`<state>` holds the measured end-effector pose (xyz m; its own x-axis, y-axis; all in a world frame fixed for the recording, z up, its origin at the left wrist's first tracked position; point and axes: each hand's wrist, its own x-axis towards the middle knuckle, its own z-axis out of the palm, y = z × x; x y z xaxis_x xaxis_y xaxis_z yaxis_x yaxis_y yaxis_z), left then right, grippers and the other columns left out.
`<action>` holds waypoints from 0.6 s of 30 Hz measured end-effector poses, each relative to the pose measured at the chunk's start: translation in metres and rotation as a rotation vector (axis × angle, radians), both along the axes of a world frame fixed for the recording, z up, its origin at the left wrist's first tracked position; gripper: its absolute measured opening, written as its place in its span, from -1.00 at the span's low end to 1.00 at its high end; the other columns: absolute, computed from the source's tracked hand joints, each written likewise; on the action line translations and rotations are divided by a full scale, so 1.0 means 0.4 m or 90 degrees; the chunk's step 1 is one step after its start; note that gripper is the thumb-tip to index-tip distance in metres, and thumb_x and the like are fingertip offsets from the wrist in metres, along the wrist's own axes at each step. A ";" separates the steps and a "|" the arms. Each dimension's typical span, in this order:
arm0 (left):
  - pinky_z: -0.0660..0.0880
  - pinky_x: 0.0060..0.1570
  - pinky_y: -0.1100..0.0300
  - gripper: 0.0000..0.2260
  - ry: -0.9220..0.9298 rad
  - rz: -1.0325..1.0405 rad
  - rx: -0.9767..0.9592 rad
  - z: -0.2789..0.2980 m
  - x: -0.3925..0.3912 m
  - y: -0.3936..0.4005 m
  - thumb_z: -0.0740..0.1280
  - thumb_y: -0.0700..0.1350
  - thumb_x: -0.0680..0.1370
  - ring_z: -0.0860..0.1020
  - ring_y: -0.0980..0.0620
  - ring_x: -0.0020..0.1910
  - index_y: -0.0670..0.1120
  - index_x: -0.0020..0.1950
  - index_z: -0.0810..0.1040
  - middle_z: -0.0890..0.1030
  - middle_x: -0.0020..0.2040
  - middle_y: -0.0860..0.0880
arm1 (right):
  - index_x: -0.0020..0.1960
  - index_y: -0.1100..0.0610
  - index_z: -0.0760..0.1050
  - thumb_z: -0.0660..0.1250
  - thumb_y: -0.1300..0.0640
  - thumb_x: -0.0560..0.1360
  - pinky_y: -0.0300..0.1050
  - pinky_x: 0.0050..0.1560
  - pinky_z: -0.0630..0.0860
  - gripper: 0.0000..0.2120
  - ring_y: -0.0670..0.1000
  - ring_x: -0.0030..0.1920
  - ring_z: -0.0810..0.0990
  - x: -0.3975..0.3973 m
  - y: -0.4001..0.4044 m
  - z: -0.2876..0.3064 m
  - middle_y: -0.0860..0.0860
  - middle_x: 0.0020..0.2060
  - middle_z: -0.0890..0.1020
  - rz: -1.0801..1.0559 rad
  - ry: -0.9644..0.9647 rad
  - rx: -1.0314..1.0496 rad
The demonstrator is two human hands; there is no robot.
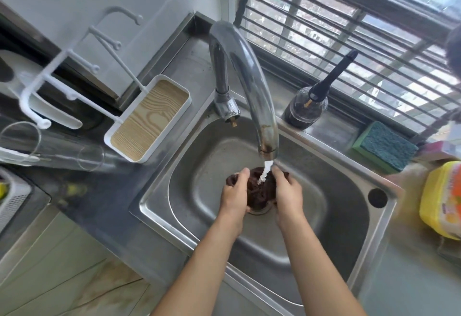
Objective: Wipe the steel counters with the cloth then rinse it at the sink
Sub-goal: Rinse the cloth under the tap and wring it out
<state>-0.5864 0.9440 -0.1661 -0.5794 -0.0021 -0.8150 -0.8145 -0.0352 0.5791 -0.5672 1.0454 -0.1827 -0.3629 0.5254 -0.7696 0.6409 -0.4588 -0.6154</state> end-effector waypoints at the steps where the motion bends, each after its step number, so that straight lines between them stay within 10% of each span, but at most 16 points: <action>1: 0.45 -0.44 0.33 -0.77 0.004 0.027 -0.007 0.002 -0.009 -0.013 0.32 0.11 0.59 0.62 0.11 -0.25 -0.04 -0.04 0.58 0.67 -0.15 0.03 | 0.02 0.14 0.65 0.42 0.07 0.58 -0.11 -0.25 0.62 -0.86 0.02 -0.18 0.69 0.016 0.000 0.008 0.07 -0.13 0.74 0.032 0.020 -0.037; 5: 0.40 -0.55 0.40 -0.83 0.049 0.085 -0.039 -0.002 -0.033 -0.048 0.31 0.04 0.62 0.58 0.13 -0.29 -0.03 -0.07 0.53 0.64 -0.18 0.01 | -0.04 0.09 0.69 0.45 0.11 0.57 -0.17 -0.42 0.51 -0.93 -0.02 -0.27 0.64 0.068 0.001 0.051 0.02 -0.24 0.73 0.224 0.102 0.042; 10: 0.54 -0.23 0.19 -0.79 0.076 0.039 -0.024 -0.003 -0.006 -0.022 0.30 0.03 0.63 0.61 0.02 -0.18 -0.05 -0.11 0.58 0.66 -0.18 -0.04 | -0.34 0.08 0.30 0.36 -0.02 0.63 -0.21 -0.33 0.34 -0.56 -0.10 -0.42 0.40 0.066 -0.092 0.070 -0.10 -0.49 0.44 0.273 0.121 0.360; 18: 0.52 -0.24 0.20 -0.63 0.069 -0.058 -0.001 0.036 0.021 0.020 0.29 0.06 0.64 0.58 0.10 -0.32 -0.10 -0.30 0.57 0.61 -0.35 0.02 | -0.25 0.22 0.53 0.21 -0.03 0.66 0.03 -0.09 0.42 -0.57 0.23 -0.14 0.58 -0.023 -0.061 0.025 0.10 -0.32 0.64 0.091 -0.038 0.243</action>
